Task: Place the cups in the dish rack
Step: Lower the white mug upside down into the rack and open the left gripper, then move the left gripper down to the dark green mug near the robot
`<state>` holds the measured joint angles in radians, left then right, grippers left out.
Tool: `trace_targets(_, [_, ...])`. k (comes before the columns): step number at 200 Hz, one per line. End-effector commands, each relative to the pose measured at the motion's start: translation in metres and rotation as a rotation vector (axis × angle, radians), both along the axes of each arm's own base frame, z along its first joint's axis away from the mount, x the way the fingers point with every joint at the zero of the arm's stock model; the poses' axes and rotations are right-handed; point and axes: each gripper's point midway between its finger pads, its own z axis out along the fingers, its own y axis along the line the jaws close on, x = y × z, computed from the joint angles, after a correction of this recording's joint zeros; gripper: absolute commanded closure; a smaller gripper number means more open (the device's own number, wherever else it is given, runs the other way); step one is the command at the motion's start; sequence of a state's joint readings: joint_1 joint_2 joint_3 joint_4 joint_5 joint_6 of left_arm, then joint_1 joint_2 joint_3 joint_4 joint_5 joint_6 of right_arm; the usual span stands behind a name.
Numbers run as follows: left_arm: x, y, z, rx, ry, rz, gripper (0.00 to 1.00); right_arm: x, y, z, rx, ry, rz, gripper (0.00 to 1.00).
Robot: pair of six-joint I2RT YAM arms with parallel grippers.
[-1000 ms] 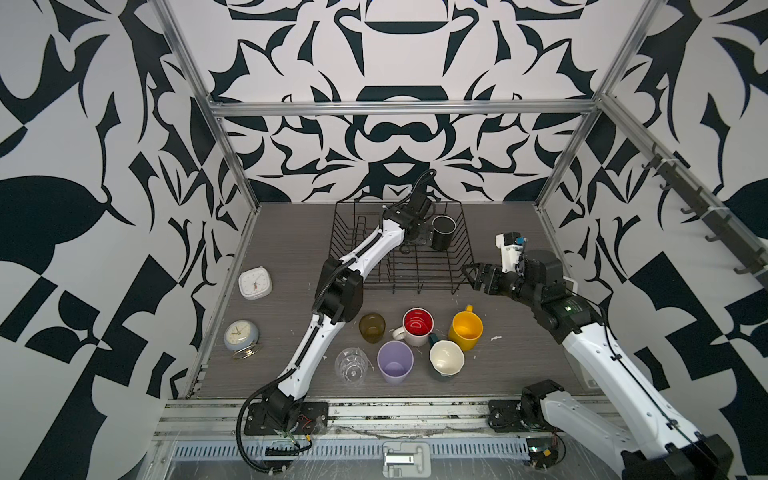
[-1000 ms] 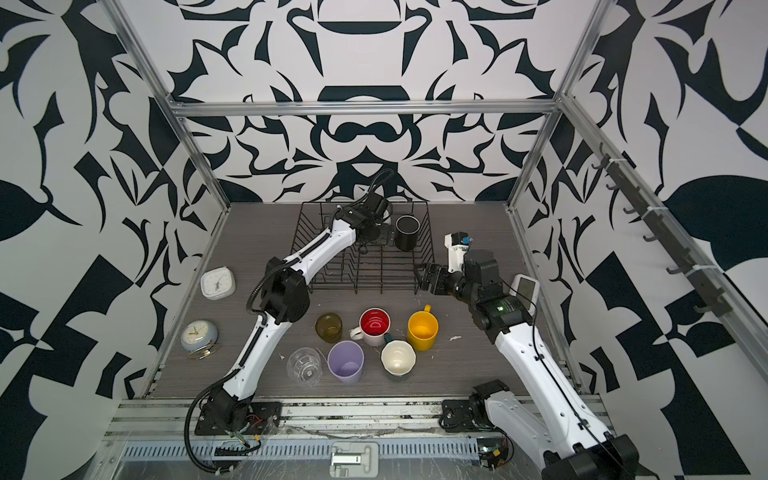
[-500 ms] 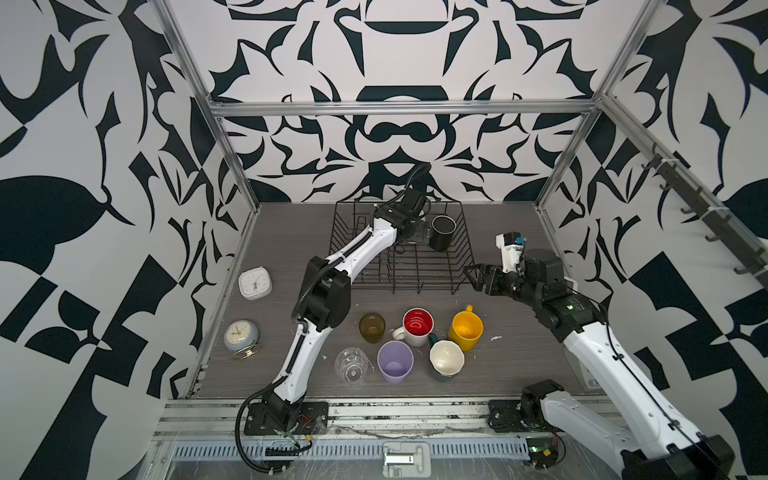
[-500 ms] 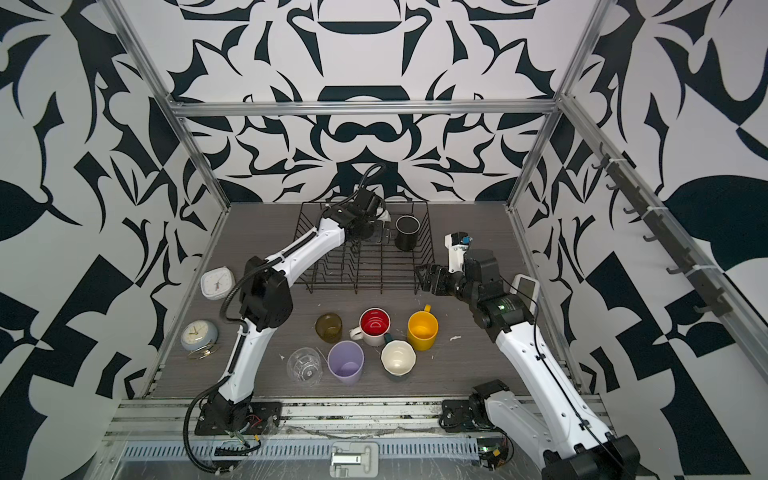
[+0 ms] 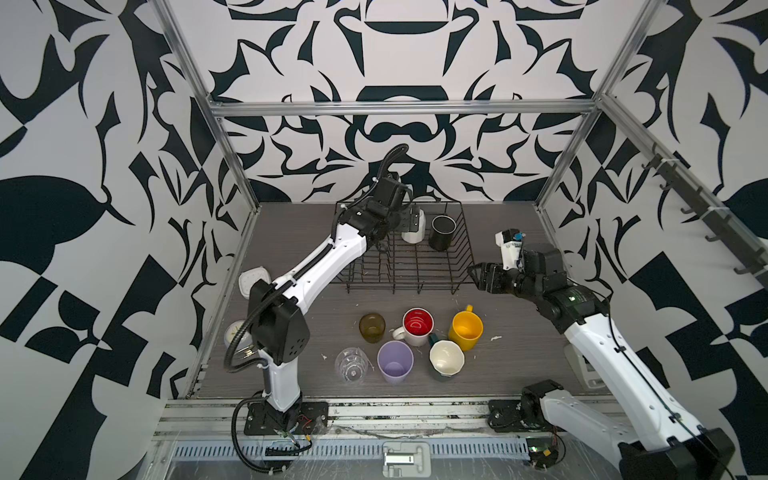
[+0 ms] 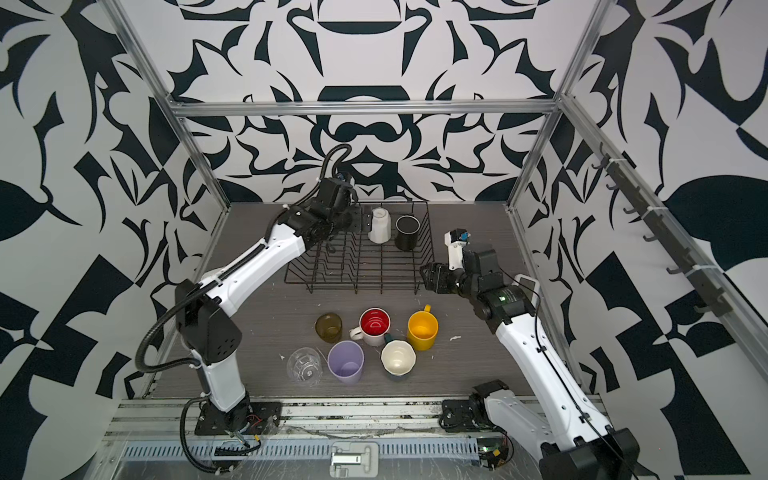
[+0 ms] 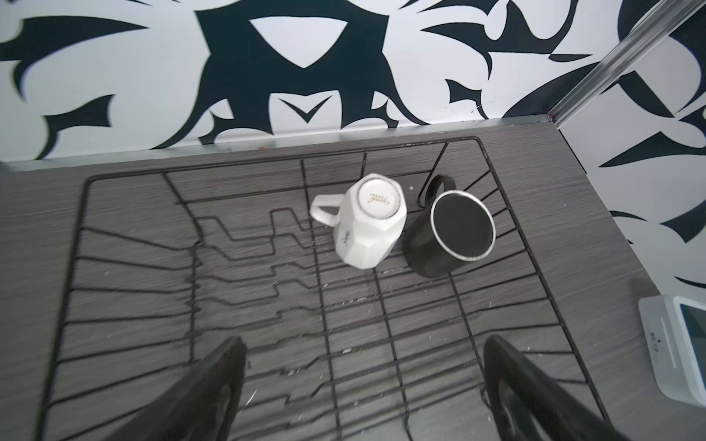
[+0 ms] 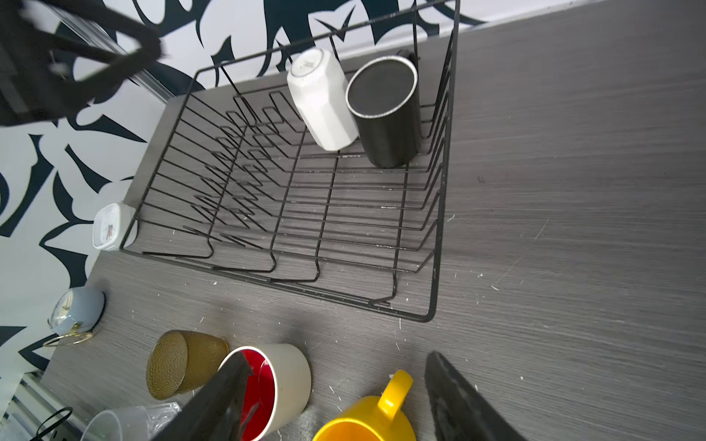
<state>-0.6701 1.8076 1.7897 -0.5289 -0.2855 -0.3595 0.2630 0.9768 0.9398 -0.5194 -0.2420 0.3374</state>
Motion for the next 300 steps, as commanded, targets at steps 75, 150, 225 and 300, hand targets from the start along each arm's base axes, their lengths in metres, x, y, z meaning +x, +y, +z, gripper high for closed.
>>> trace_targets(75, [-0.099, 0.053, 0.009, -0.158, 0.126, 0.022, 0.04, 0.012, -0.002, 0.012, -0.029, -0.022, -0.015, 0.26])
trace_targets(150, [-0.215, -0.013, -0.039, -0.008, 0.378, -0.220, 0.14, 0.018, -0.006, 0.012, -0.057, -0.019, -0.039, 0.25])
trace_targets(225, [-0.291, -0.054, -0.059, -0.010, 0.539, -0.366, 0.33, 0.013, -0.009, 0.003, -0.056, -0.005, -0.048, 0.25])
trace_targets(300, [-0.334, -0.082, -0.086, 0.050, 0.620, -0.412, 0.42, -0.002, -0.012, 0.003, -0.046, -0.019, -0.050, 0.25])
